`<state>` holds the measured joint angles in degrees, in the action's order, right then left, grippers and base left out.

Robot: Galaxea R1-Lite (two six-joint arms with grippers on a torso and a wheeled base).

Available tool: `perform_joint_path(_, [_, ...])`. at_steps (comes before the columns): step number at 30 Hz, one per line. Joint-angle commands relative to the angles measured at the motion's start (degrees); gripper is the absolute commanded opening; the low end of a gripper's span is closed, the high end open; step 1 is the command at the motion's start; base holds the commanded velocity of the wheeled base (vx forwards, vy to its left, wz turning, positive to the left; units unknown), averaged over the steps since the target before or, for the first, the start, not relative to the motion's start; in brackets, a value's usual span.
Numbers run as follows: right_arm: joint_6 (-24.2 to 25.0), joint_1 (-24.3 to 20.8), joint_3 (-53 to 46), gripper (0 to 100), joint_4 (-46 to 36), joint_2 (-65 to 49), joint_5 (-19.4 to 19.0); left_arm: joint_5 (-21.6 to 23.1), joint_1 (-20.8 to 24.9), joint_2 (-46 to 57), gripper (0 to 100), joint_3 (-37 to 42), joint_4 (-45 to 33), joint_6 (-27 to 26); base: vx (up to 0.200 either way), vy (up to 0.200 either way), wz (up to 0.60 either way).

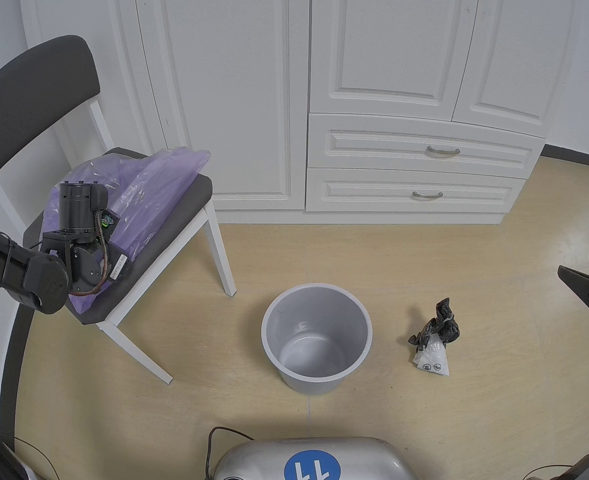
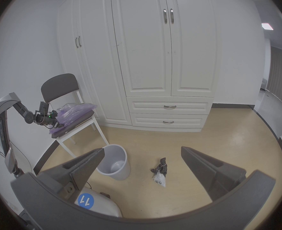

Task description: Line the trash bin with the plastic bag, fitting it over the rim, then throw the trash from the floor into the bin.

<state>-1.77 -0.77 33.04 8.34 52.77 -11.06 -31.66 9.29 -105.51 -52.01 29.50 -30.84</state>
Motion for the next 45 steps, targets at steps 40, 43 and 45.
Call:
perform_joint_path(40, [0.7,0.8,0.4,100,0.4,-0.5,-1.9,0.5,1.7,-2.4,100,-7.8,-1.9,-1.0,0.0,0.0,0.0])
perform_joint_path(43, [1.0,0.8,0.4,100,0.4,-0.4,-1.9,-0.2,1.4,-3.3,100,-9.7,-1.6,-1.1,0.0,0.0,0.0])
perform_joint_path(45, [1.0,0.8,0.4,100,0.4,-0.3,-1.9,-0.2,1.3,-3.7,100,-10.3,-1.9,-1.1,0.0,0.0,0.0])
